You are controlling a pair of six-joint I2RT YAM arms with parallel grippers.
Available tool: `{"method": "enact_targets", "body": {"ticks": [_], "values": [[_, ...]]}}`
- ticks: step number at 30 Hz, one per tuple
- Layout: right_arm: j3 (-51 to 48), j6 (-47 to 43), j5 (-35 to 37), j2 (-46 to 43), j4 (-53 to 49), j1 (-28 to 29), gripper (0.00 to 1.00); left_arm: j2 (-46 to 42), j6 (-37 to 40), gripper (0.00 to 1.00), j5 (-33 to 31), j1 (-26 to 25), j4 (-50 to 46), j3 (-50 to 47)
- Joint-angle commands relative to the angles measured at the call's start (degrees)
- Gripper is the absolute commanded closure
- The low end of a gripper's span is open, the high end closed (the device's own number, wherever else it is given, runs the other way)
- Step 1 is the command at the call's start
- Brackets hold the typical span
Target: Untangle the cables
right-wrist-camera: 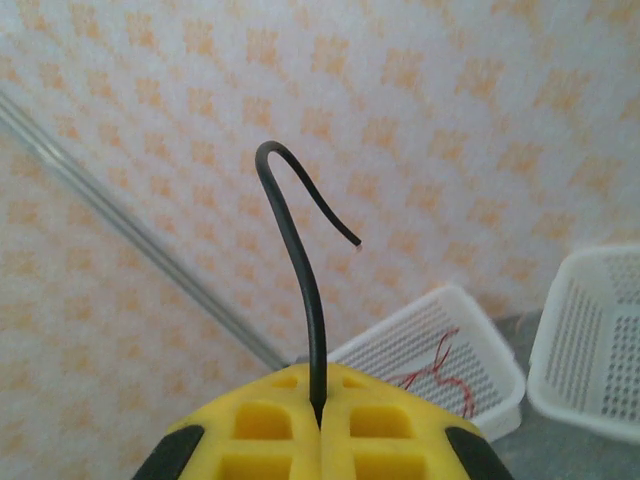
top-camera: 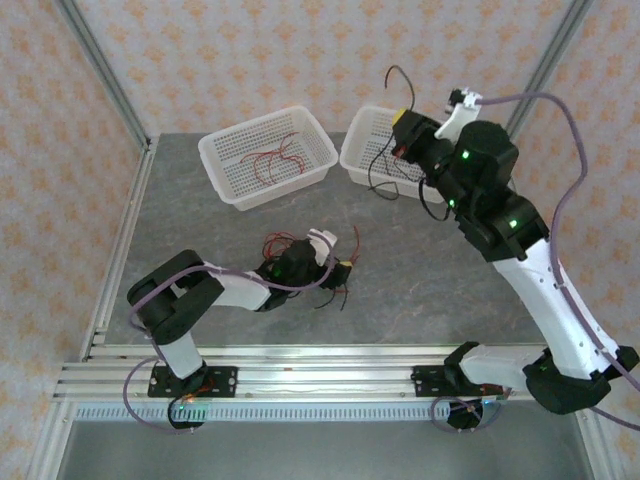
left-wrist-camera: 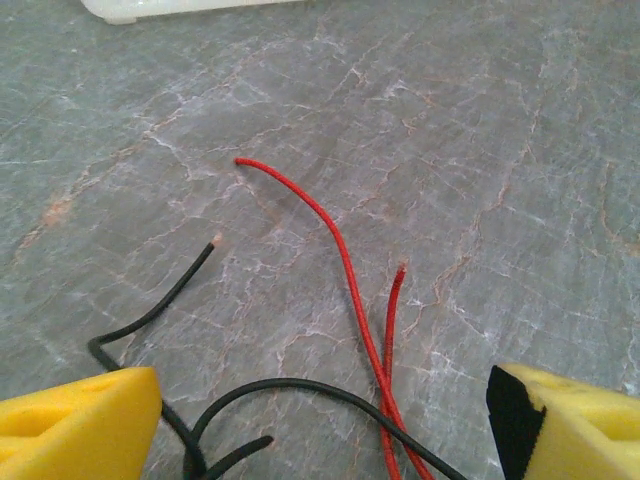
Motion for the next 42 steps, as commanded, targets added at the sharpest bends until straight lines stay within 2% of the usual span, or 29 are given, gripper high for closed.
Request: {"method": "enact_targets", "body": {"ticks": [1, 5, 8, 13, 18, 23, 32, 34, 42], "values": [[4.1, -5.9, 2.0, 4.0, -1.1, -3.4, 1.00, -4.6, -1.7, 0.13, -0.7, 0.1, 1.9, -0.2], [6.4, -9.8, -2.3, 8.7, 2.5, -9.8, 1.00, -9.6, -2.4, 0.10, -1.2, 0.0, -0.5, 0.8], [8.0, -13.6, -5.6, 13.2, 5.1, -13.7, 1.00, -14.2, -2.7, 0.01, -2.9, 0.0, -2.3, 1.1], [11.4, -18.6, -9.8, 21.5, 6.7, -18.6, 1.00, -22.0, -4.3, 0.01, -4.1, 0.6, -5.4, 1.0], [14.3, -21.8, -13.1, 30.5, 7.2, -22.3, 1.00, -26.6, -8.0, 0.01, -0.9, 2.6, -11.1, 2.1], [17.4, -25.0, -14.4, 38.9, 7.4, -24.1, 1.00, -29.9, -10.6, 0.01, 2.5, 3.5, -14.5, 2.1], [22.1, -34.0, -13.5, 52.0, 4.9, -25.1, 1.00, -39.1, -15.6, 0.01, 0.8, 6.1, -17.5, -0.2], [23.3, -35.3, -13.3, 54.7, 3.7, -25.5, 1.00, -40.3, -19.3, 0.01, -2.9, 6.5, -19.7, -0.3], [24.2, -38.1, -12.5, 61.4, -0.3, -26.3, 1.00, -43.5, -19.4, 0.01, -5.0, 6.9, -24.0, 0.5]]}}
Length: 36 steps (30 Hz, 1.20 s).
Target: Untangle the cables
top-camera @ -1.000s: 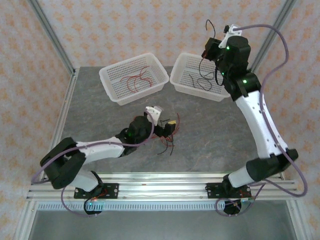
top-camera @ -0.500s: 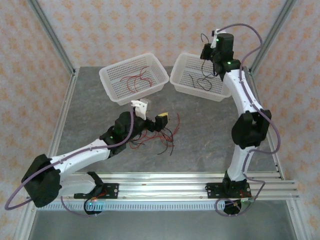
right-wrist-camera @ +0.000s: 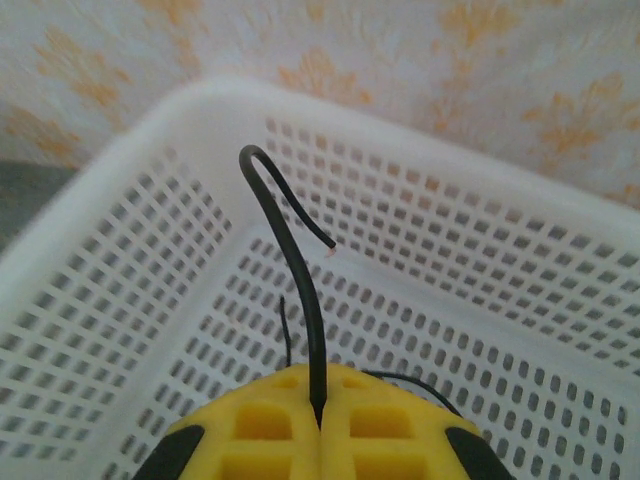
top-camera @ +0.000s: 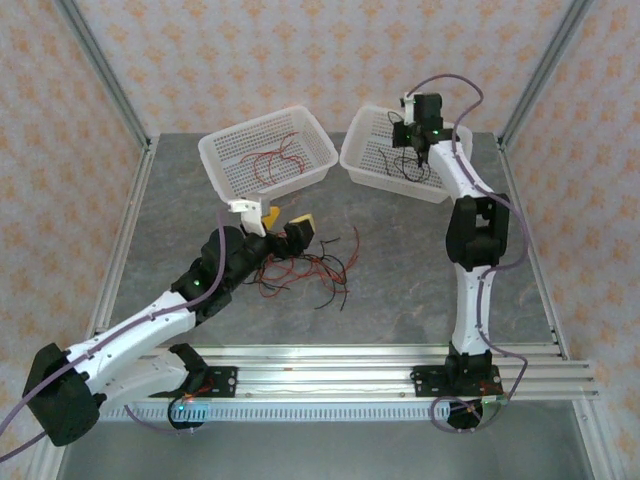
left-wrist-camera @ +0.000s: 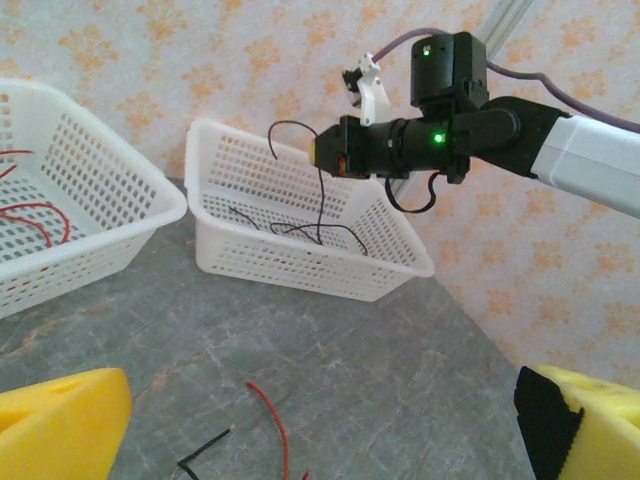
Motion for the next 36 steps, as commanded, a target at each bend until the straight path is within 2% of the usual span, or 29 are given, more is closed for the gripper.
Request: {"method": "enact_targets", "body": {"ticks": [1, 13, 16, 23, 29, 36], "values": [[2.2, -2.6, 1.2, 2.0, -2.7, -0.7, 1.00, -1.7, -0.9, 0.01, -2.8, 0.2, -4.3, 1.2], [9.2, -2.5, 0.8, 10.5, -10.0, -1.8, 1.00, -2.3, -2.1, 0.05, -5.3, 0.2, -10.3, 5.1], [8.9, -1.2, 0.7, 11.0, -10.3, -1.9, 0.93, -1.7, -2.6, 0.08, -6.6, 0.2, -13.2, 6.4], [8.9, 2.0, 1.0, 10.2, -10.8, -1.8, 0.68, -0.8, -4.9, 0.13, -7.8, 0.2, -19.0, 8.7], [8.2, 4.0, 1.1, 7.0, -11.6, -1.8, 0.56, -0.7, -8.1, 0.17, -10.1, 0.2, -24.0, 9.7], [-0.2, 5.6, 1.9, -2.1, -8.7, -1.8, 0.46, 1.5, -12.4, 0.18, -15.8, 0.3, -33.5, 12.3]]}}
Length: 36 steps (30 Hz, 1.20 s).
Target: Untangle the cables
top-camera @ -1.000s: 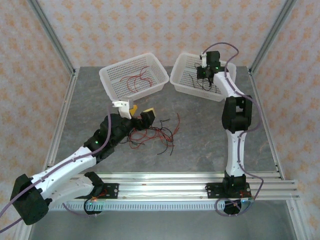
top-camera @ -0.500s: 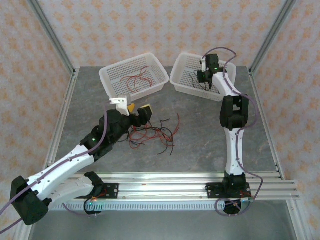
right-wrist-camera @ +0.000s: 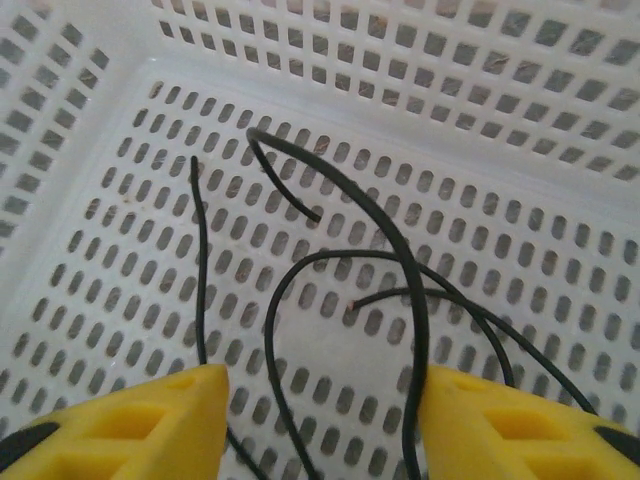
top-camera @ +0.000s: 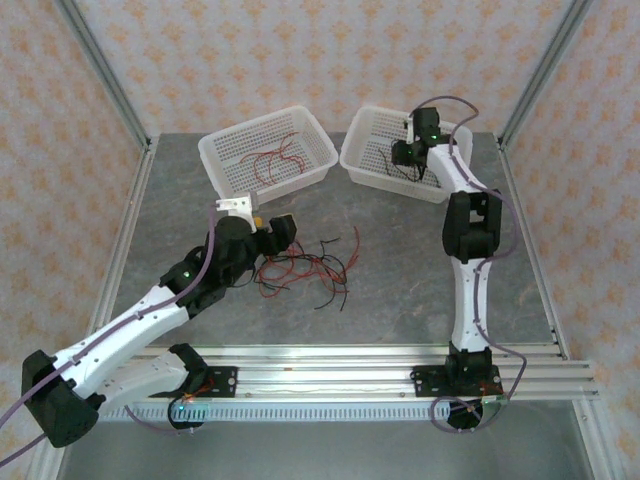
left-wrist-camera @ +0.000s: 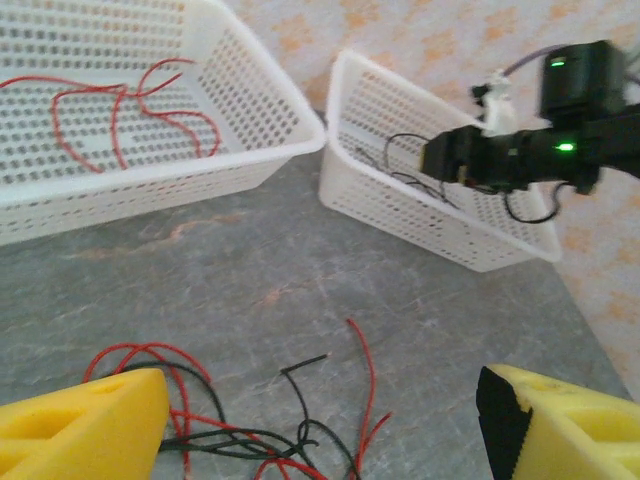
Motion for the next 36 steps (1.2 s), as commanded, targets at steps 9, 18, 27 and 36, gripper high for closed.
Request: {"method": "enact_targets", "body": {"ticks": [9, 18, 27, 36], "values": [[-9.3, 5.3, 0.9, -16.3, 0.7, -0.1, 0.43, 8.9, -4.2, 0.20, -6.0, 2.0, -12.6, 5.3], [-32.4, 9.9, 1.9, -37.7, 2.7, 5.2, 0.44, 14.3, -3.8, 0.24, 2.9, 9.9, -8.9, 2.3], [-58.7, 18.7, -2.4, -59.8, 9.0, 15.8, 0.47, 26.1, -0.7, 0.32, 8.3, 14.4, -3.9, 3.1], [-70.7, 27.2, -2.7, -70.1, 11.8, 21.5, 0.57, 34.3, 2.1, 0.41, 7.7, 15.5, -1.3, 6.0]]}}
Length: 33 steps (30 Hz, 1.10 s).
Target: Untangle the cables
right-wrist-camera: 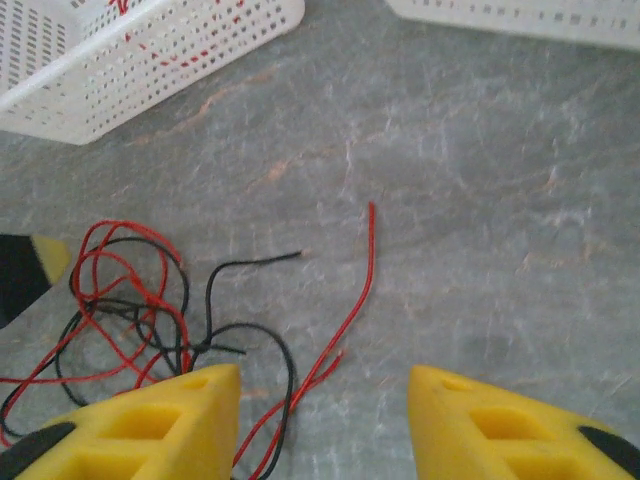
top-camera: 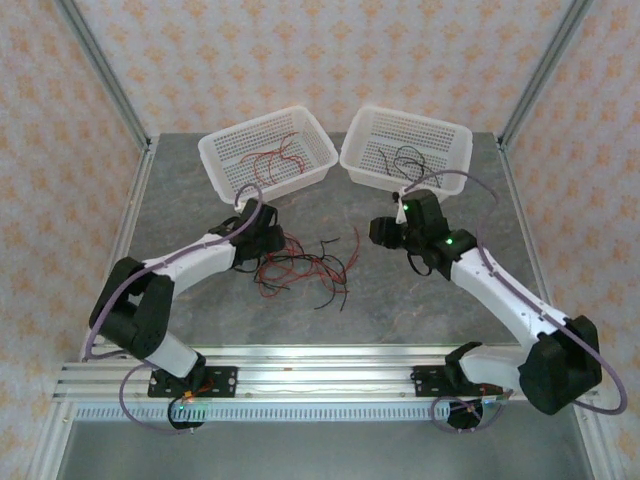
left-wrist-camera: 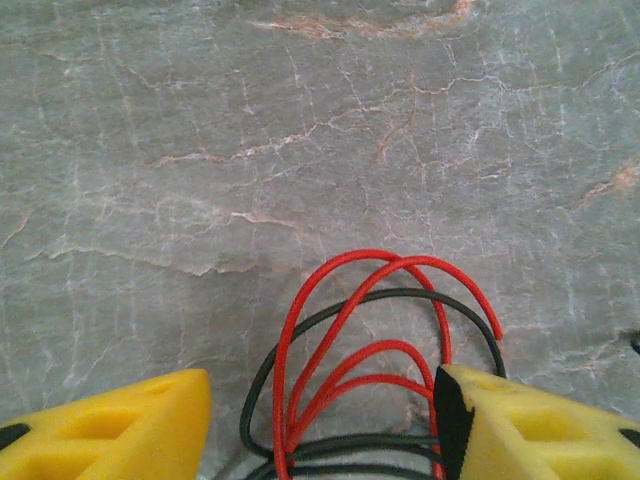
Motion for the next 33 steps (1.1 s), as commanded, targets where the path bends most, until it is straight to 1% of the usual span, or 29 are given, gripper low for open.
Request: {"method": "enact_targets", "body": {"ticks": [1, 6, 11, 16, 18, 20, 22, 23, 24, 28, 30, 33], "values": [[-2.3, 4.5, -0.2, -3.1, 3.0, 0.7, 0.59, 1.7, 2.2, 0.42, -0.2, 1.1, 2.8, 2.1], [-4.0, 5.8, 0.1, -4.4, 2.8, 1.3, 0.63, 4.8, 3.9, 0.47, -0.7, 2.2, 3.3, 3.9], [-4.1, 6.0, 1.0, -5.4, 1.4, 1.4, 0.65, 7.6, 5.2, 0.49, -0.4, 2.8, 4.2, 4.9], [-4.1, 6.3, 1.7, -6.2, 0.6, 1.4, 0.68, 9.4, 5.7, 0.55, -0.3, 2.9, 5.6, 4.7], [-4.3, 6.4, 1.9, -6.5, 0.4, 1.4, 0.70, 9.8, 5.6, 0.63, -0.2, 2.9, 6.4, 4.3], [-4.7, 6.6, 2.0, -7.0, 0.1, 1.4, 0.72, 9.6, 5.5, 0.74, 0.1, 2.9, 7.2, 3.7], [-5.3, 7.0, 2.3, -7.6, 0.0, 1.4, 0.73, 8.9, 5.3, 0.88, 0.4, 2.9, 8.1, 3.1], [-5.6, 7.2, 2.3, -8.0, 0.0, 1.4, 0.74, 8.4, 5.1, 0.98, 0.6, 3.0, 8.3, 2.7], [-6.0, 7.5, 2.3, -8.3, 0.0, 1.4, 0.75, 7.8, 4.9, 1.00, 0.7, 2.9, 8.4, 2.5], [-7.9, 8.9, 0.9, -9.1, 1.7, 1.5, 0.76, 4.7, 4.0, 1.00, 2.3, 2.8, 8.8, 1.5], [-9.1, 10.4, -1.1, -9.1, 3.7, 1.5, 0.76, 2.4, 3.4, 1.00, 3.5, 2.5, 8.8, 0.9], [-11.9, 14.9, -6.1, -8.5, 10.0, 1.9, 0.76, -2.3, 2.5, 1.00, 4.2, 0.7, 7.8, 0.5]]}}
